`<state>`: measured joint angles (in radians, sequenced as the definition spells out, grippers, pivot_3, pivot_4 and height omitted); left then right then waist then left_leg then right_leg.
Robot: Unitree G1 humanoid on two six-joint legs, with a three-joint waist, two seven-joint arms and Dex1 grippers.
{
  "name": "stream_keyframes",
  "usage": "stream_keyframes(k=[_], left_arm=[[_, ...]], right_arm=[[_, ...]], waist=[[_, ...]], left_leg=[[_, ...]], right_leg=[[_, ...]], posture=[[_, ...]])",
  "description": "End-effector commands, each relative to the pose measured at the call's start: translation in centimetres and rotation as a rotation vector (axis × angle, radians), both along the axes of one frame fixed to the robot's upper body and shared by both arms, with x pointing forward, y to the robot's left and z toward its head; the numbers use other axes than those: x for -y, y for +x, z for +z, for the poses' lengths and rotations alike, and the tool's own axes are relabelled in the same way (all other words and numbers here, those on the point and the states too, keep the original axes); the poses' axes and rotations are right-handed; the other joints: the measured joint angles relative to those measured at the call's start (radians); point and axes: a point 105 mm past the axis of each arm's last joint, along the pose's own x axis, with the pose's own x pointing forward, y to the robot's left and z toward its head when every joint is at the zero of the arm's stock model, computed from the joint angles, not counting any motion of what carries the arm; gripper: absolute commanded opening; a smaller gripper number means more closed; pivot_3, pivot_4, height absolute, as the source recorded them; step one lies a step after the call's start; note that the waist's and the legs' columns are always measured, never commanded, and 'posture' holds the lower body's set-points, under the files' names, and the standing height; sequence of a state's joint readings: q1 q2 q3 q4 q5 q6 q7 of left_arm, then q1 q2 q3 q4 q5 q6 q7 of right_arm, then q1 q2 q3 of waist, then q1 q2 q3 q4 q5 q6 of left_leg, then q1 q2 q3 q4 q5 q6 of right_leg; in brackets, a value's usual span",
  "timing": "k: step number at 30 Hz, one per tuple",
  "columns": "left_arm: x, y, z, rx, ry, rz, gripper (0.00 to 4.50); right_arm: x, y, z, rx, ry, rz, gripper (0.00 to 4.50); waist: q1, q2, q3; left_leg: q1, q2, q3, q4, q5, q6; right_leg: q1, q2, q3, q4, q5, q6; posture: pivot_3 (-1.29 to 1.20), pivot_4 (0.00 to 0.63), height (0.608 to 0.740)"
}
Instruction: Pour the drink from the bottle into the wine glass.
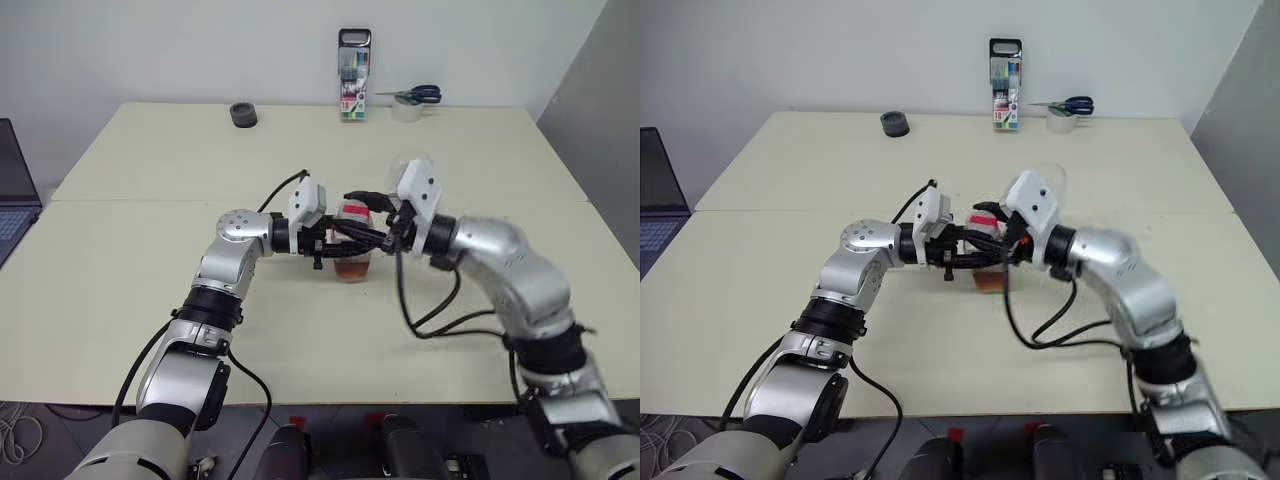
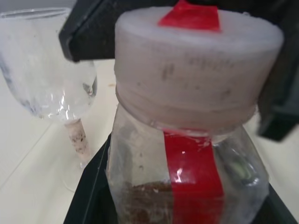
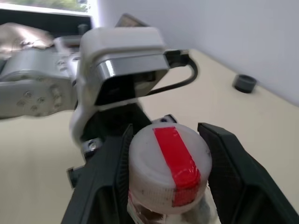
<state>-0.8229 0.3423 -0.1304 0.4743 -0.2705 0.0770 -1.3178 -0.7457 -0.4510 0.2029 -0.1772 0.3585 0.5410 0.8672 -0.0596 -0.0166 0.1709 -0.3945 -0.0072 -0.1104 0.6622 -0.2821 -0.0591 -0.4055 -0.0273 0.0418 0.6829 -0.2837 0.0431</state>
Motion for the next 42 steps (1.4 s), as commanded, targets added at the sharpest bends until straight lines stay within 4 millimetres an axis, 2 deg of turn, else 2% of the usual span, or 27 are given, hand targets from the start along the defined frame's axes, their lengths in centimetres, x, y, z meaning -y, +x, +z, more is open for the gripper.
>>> stream_keyframes(k=[1,4,5,8,10,11,14,18,21,26,40,42], left_arm=[[0.6,-0.3,1.6,0.057,-0.014,-0.036,1.74],[0.4,0.0,1.8,0.061,-0.027,-0.011,1.74],[0.4,0.1,1.9,0.060,-0.031,-0.004,1.74],[0.0,0.5,2.0,0.045,-0.044,0.029,1.74],[-0.2,0.7,2.0,0.036,-0.050,0.050,1.74],[-0.3,0.9,2.0,0.032,-0.052,0.060,1.74],[-0.4,1.3,2.1,0.025,-0.060,0.085,1.74],[0.0,1.9,2.2,0.042,-0.051,0.097,1.74],[0.3,2.2,2.4,0.054,-0.048,0.102,1.74],[0.6,2.4,2.6,0.061,-0.047,0.094,1.74],[0.9,2.4,2.4,0.062,-0.046,0.092,1.74],[0.9,2.4,2.4,0.062,-0.046,0.092,1.74]], right_arm=[[-0.6,-0.2,1.0,-0.012,-0.031,0.158,1.89],[0.1,1.1,1.8,-0.032,0.038,0.096,1.89],[0.4,1.5,2.1,-0.027,0.066,0.067,2.62],[1.7,1.5,3.6,0.024,0.117,-0.019,3.57],[2.4,0.8,4.2,0.049,0.127,-0.065,4.29],[2.5,0.2,4.3,0.050,0.131,-0.080,4.50],[2.7,-1.6,3.8,0.039,0.163,-0.174,4.50],[1.4,-3.0,2.1,0.041,0.228,-0.346,4.50],[1.1,-2.3,1.9,0.054,0.283,-0.480,4.50],[0.1,-1.4,1.5,0.068,0.307,-0.572,4.50],[-0.4,0.5,1.7,0.085,0.368,-0.694,4.50],[-0.5,0.5,1.6,0.074,0.373,-0.699,3.92]], waist=[[-0.002,0.000,0.000],[-0.003,0.000,0.000],[-0.003,0.000,0.000],[0.000,0.000,0.000],[0.005,0.000,0.000],[0.006,0.000,0.000],[0.008,0.000,0.000],[0.005,0.000,0.000],[0.002,0.000,0.000],[0.002,0.000,0.000],[0.000,0.000,0.000],[0.000,0.000,0.000]], left_leg=[[0.000,0.001,0.000,0.000,0.000,0.000],[0.000,0.001,0.000,0.000,0.000,0.000],[-0.001,0.001,-0.001,0.000,0.000,-0.001],[-0.002,0.000,-0.001,0.000,0.002,-0.003],[-0.003,-0.001,-0.001,0.001,0.002,-0.004],[-0.003,-0.001,-0.002,0.001,0.002,-0.004],[-0.004,-0.001,-0.002,0.001,0.002,-0.004],[-0.004,-0.001,-0.002,0.000,0.002,-0.004],[-0.004,-0.001,0.000,0.002,0.002,-0.004],[-0.003,-0.001,0.000,0.002,0.002,-0.003],[-0.003,-0.001,0.000,0.001,0.002,-0.004],[-0.003,-0.001,0.000,0.001,0.002,-0.004]], right_leg=[[0.000,0.001,0.000,0.000,0.000,0.000],[-0.001,0.001,0.000,0.001,0.000,0.000],[-0.001,0.000,0.000,0.000,0.000,0.000],[-0.002,-0.002,0.000,0.000,0.000,0.000],[-0.002,-0.003,0.000,0.000,0.000,0.000],[-0.002,-0.003,-0.001,0.000,0.000,0.000],[-0.002,-0.003,-0.001,0.000,0.000,0.000],[-0.003,-0.002,0.000,0.001,0.000,0.000],[-0.005,-0.002,0.001,0.005,0.000,0.000],[-0.005,-0.002,0.001,0.006,0.000,0.000],[-0.005,-0.002,0.001,0.007,0.000,0.000],[-0.005,-0.002,0.001,0.007,0.000,0.000]], posture=[[0.00,0.150,0.740],[0.00,0.150,0.740],[0.00,0.150,0.740],[0.00,0.150,0.740],[0.00,0.150,0.740],[0.00,0.150,0.740],[0.00,0.150,0.740],[0.00,0.150,0.740],[0.00,0.150,0.740],[0.00,0.150,0.740],[0.00,0.150,0.740],[0.00,0.150,0.740]])
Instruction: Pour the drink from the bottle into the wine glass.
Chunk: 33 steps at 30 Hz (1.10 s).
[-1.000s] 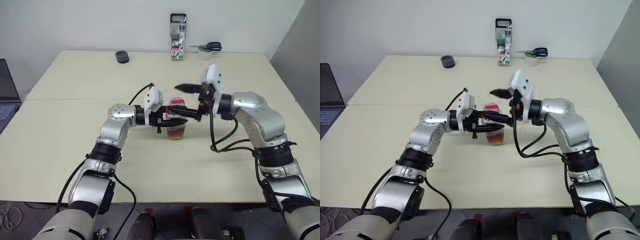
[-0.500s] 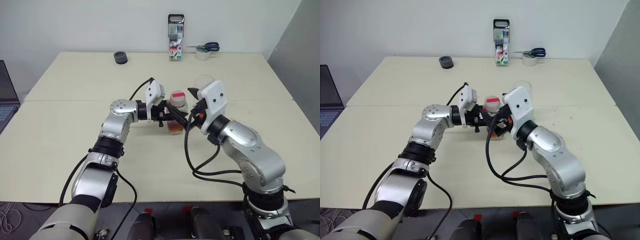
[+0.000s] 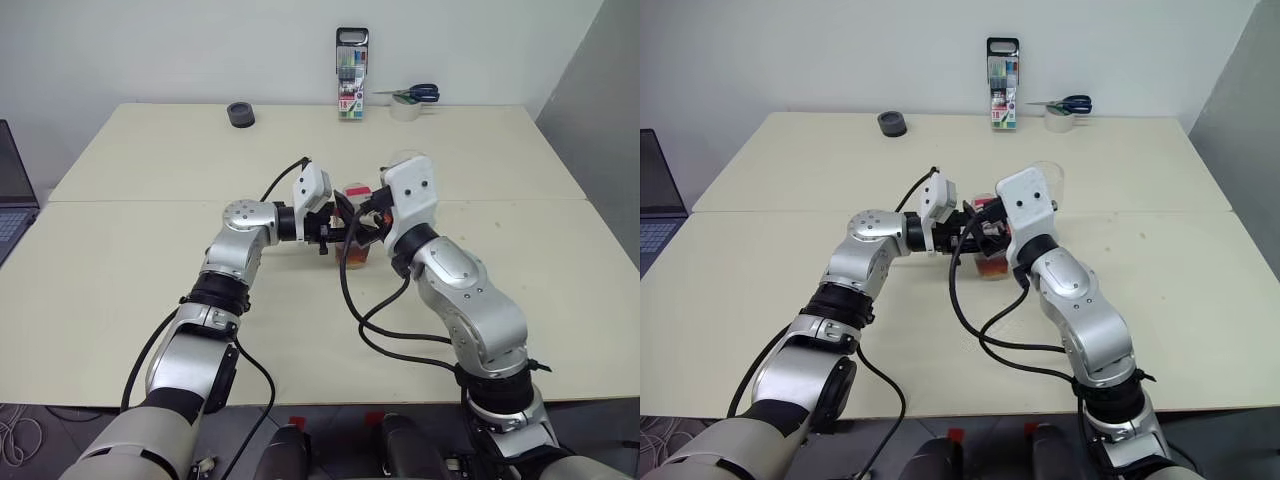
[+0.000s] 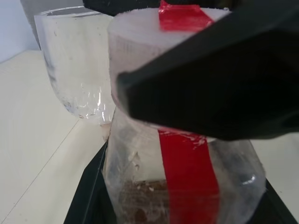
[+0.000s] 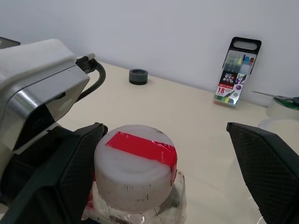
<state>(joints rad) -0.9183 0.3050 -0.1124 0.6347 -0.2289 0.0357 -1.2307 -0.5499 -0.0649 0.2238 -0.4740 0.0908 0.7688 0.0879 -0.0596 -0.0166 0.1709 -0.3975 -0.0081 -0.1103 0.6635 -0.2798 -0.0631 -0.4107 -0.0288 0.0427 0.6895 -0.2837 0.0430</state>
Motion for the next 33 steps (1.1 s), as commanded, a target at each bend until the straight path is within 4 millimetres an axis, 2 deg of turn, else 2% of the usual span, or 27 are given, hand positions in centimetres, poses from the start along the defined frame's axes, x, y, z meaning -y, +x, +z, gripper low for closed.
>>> stream_keyframes(k=[1,6,12,15,16,18,21,26,31,33], left_arm=[[0.5,-0.1,1.7,0.065,-0.026,-0.015,1.74],[0.5,-0.2,1.5,0.061,-0.026,-0.016,1.74],[0.4,-0.5,1.3,0.051,-0.020,-0.027,1.74],[0.2,-0.7,1.4,0.044,-0.001,-0.056,1.74],[0.0,-0.8,1.6,0.048,0.009,-0.068,1.74],[-0.2,-0.8,1.9,0.060,0.022,-0.080,1.74],[-0.5,-0.7,2.2,0.069,0.017,-0.077,1.73],[-0.8,-0.6,2.5,0.084,0.009,-0.058,1.71],[-0.8,-0.6,2.4,0.079,-0.002,-0.054,1.69],[-0.8,-0.7,2.3,0.077,-0.007,-0.055,1.69]], right_arm=[[0.0,-0.4,1.4,0.061,0.033,-0.009,3.59],[-0.3,-0.5,1.4,0.064,0.042,0.005,1.87],[-0.9,-0.9,1.2,0.059,0.035,0.084,1.88],[-2.3,-2.4,-0.1,0.038,-0.107,0.426,1.88],[-2.2,-2.8,-0.5,0.017,-0.171,0.574,1.88],[-1.2,-2.4,-0.3,-0.013,-0.231,0.722,1.88],[-0.1,-0.9,0.7,-0.055,-0.234,0.787,1.88],[0.3,0.5,2.1,-0.077,-0.173,0.782,1.88],[1.1,0.5,3.2,-0.028,-0.127,0.702,3.64],[1.8,-0.2,3.7,0.005,-0.121,0.666,4.38]], waist=[[-0.001,0.000,0.000],[-0.001,0.000,0.000],[-0.001,0.000,0.000],[-0.001,0.000,0.000],[-0.001,0.000,0.000],[-0.001,0.001,0.001],[-0.004,0.001,0.001],[-0.016,0.001,0.001],[-0.020,0.001,0.001],[-0.017,0.001,0.001]], left_leg=[[0.000,0.000,0.000,0.000,0.000,0.000],[0.000,0.000,0.000,0.000,0.000,0.000],[0.000,0.000,0.000,0.000,0.000,0.000],[0.000,0.000,0.000,0.000,-0.001,0.001],[0.000,-0.001,0.000,0.000,-0.002,0.003],[0.000,-0.001,0.000,0.001,-0.002,0.004],[0.003,0.001,0.000,-0.001,-0.002,0.004],[0.003,0.002,-0.001,-0.001,-0.002,0.004],[0.001,0.000,-0.001,-0.001,-0.002,0.003],[0.000,0.000,-0.002,0.000,-0.001,0.002]], right_leg=[[0.000,0.000,0.000,0.000,0.000,0.000],[0.000,0.000,0.000,0.000,0.000,0.000],[0.000,0.000,0.000,0.000,0.000,0.000],[0.000,0.000,0.000,0.000,0.000,0.000],[0.001,0.000,0.000,-0.001,0.000,0.000],[0.002,0.000,0.000,-0.003,0.000,0.000],[0.004,0.002,-0.001,-0.003,0.000,0.000],[0.003,0.002,-0.001,-0.002,0.000,0.000],[0.002,0.000,-0.001,-0.001,0.000,0.000],[0.002,-0.001,-0.001,-0.001,0.000,0.000]], posture=[[0.00,0.150,0.740],[0.00,0.150,0.740],[0.00,0.150,0.740],[0.00,0.150,0.740],[0.00,0.150,0.740],[0.00,0.150,0.740],[0.00,0.150,0.740],[0.00,0.150,0.740],[0.00,0.150,0.740],[0.00,0.150,0.740]])
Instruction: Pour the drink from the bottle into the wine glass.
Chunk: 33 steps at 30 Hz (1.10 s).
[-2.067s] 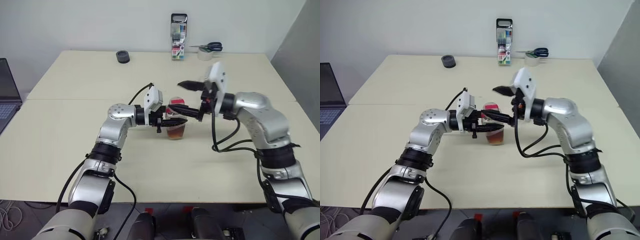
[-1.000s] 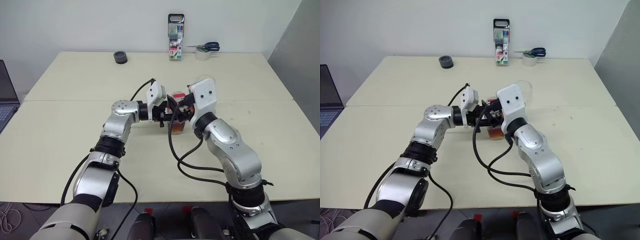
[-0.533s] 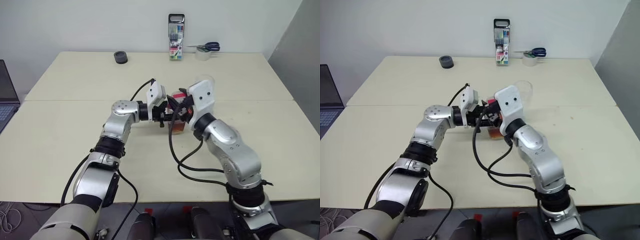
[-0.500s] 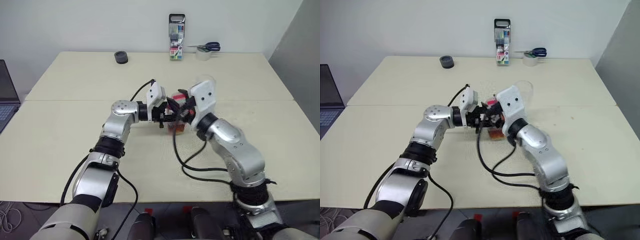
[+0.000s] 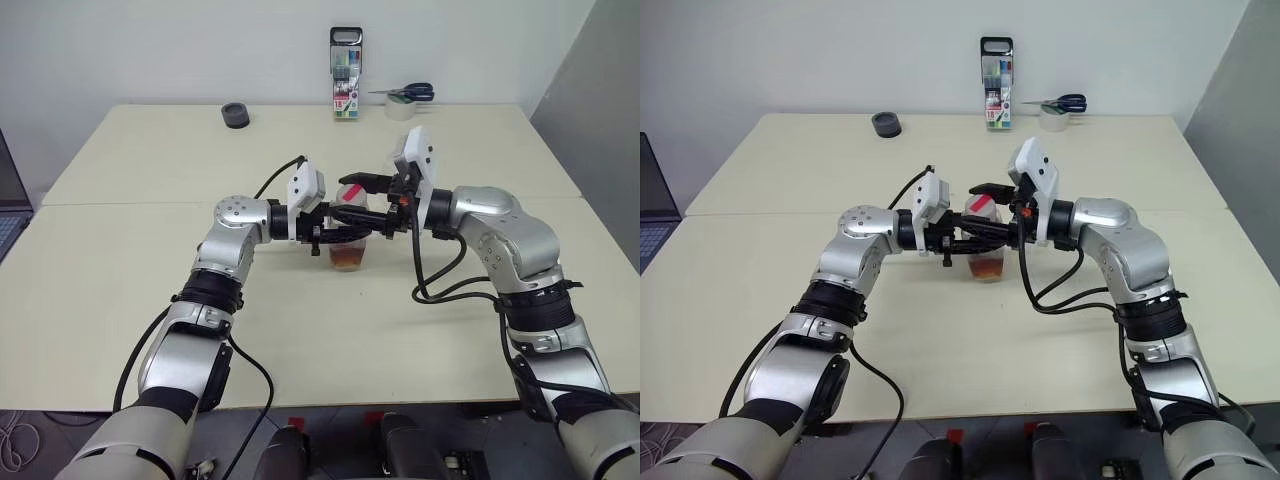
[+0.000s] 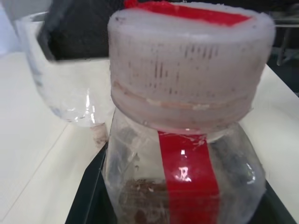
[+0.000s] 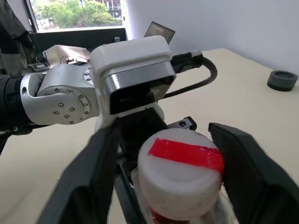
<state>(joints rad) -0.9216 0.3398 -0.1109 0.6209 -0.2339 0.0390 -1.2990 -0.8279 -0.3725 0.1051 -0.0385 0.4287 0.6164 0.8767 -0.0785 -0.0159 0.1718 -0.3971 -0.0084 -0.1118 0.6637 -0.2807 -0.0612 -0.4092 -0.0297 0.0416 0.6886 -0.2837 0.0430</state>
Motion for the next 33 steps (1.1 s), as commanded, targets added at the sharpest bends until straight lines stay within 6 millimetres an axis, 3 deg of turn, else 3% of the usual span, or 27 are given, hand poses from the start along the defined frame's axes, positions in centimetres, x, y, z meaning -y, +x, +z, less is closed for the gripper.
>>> stream_keyframes(k=[1,6,13,22,33], left_arm=[[0.0,-0.2,2.0,0.066,-0.040,-0.012,1.69],[0.2,-0.2,2.1,0.060,-0.054,-0.016,1.69],[0.6,-0.4,2.3,0.042,-0.065,-0.042,1.69],[0.4,-0.5,2.5,0.042,-0.057,-0.054,1.69],[0.0,-0.5,2.2,0.038,-0.045,-0.044,1.69]], right_arm=[[1.3,-1.8,2.4,0.093,0.065,-0.041,4.50],[1.1,-3.6,1.8,0.150,0.057,-0.100,4.50],[0.8,-1.6,1.3,0.225,0.037,-0.267,4.50],[1.6,-0.2,0.8,0.253,0.007,-0.349,4.50],[3.2,-0.4,0.7,0.213,0.023,-0.388,4.50]], waist=[[0.004,0.000,0.000],[0.004,0.000,0.000],[-0.001,0.000,0.000],[-0.003,0.000,0.000],[-0.003,0.000,0.000]], left_leg=[[0.000,0.000,0.000,0.000,0.000,-0.001],[-0.001,0.000,0.000,0.000,0.001,-0.001],[0.000,0.000,0.001,0.000,-0.001,0.002],[0.000,0.000,0.001,0.000,0.000,0.000],[0.000,0.000,0.001,0.000,0.000,0.000]], right_leg=[[0.000,0.000,0.000,0.000,0.000,0.000],[-0.001,0.000,0.000,0.000,0.000,0.000],[-0.001,0.001,0.000,0.002,0.000,0.000],[-0.001,0.001,0.000,0.001,0.000,0.000],[-0.001,0.000,0.000,0.001,0.000,0.000]], posture=[[0.00,0.150,0.740],[0.00,0.150,0.740],[0.00,0.150,0.740],[0.00,0.150,0.740],[0.00,0.150,0.740]])
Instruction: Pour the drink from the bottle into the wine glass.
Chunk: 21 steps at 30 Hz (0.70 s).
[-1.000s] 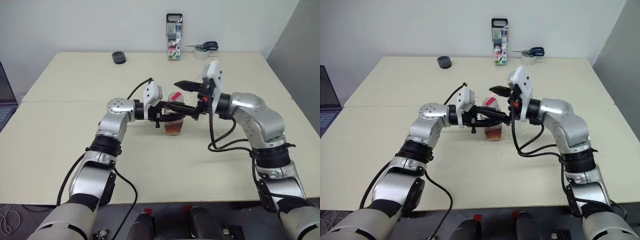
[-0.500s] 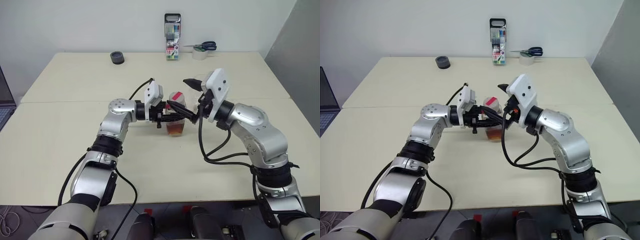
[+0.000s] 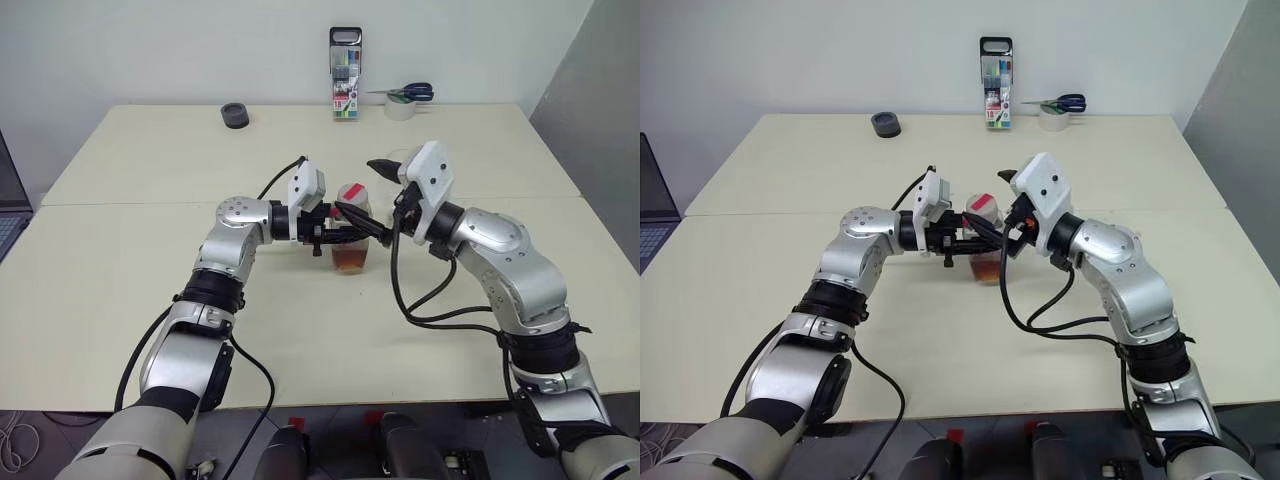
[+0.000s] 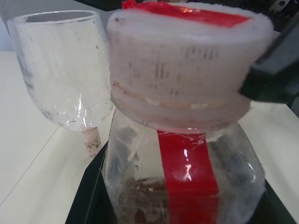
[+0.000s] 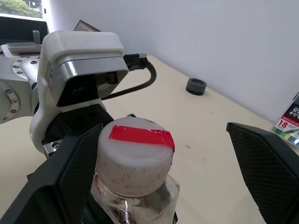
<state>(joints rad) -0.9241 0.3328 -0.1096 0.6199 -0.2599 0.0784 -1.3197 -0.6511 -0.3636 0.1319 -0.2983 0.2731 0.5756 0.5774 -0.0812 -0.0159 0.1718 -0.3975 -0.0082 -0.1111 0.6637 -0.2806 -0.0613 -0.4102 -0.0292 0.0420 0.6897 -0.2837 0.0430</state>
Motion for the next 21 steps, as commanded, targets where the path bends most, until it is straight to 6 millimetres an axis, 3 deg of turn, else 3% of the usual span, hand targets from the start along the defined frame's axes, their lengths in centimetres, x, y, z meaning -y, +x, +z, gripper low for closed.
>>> stream_keyframes(k=[1,12,21], left_arm=[[-0.3,-0.2,2.1,0.079,-0.024,-0.016,1.69],[-0.4,-0.2,2.0,0.074,-0.018,-0.014,1.69],[-0.3,0.1,2.3,0.074,-0.024,-0.011,1.69]], right_arm=[[2.1,0.2,1.4,0.033,0.038,-0.077,4.50],[2.2,-1.1,1.2,-0.003,0.035,-0.040,4.50],[1.4,-3.6,1.6,-0.038,0.016,0.082,4.50]], waist=[[0.000,0.000,0.000],[0.000,0.000,0.000],[0.001,0.000,0.000]], left_leg=[[0.000,0.000,0.000,0.000,0.000,0.000],[0.000,0.000,0.000,0.000,-0.001,0.002],[0.000,0.000,0.000,0.000,-0.001,0.002]], right_leg=[[0.000,0.000,0.000,0.000,0.000,0.000],[0.000,0.000,0.000,0.000,0.000,0.000],[0.000,0.000,0.000,0.000,0.000,0.000]], posture=[[0.00,0.150,0.740],[0.00,0.150,0.740],[0.00,0.150,0.740]])
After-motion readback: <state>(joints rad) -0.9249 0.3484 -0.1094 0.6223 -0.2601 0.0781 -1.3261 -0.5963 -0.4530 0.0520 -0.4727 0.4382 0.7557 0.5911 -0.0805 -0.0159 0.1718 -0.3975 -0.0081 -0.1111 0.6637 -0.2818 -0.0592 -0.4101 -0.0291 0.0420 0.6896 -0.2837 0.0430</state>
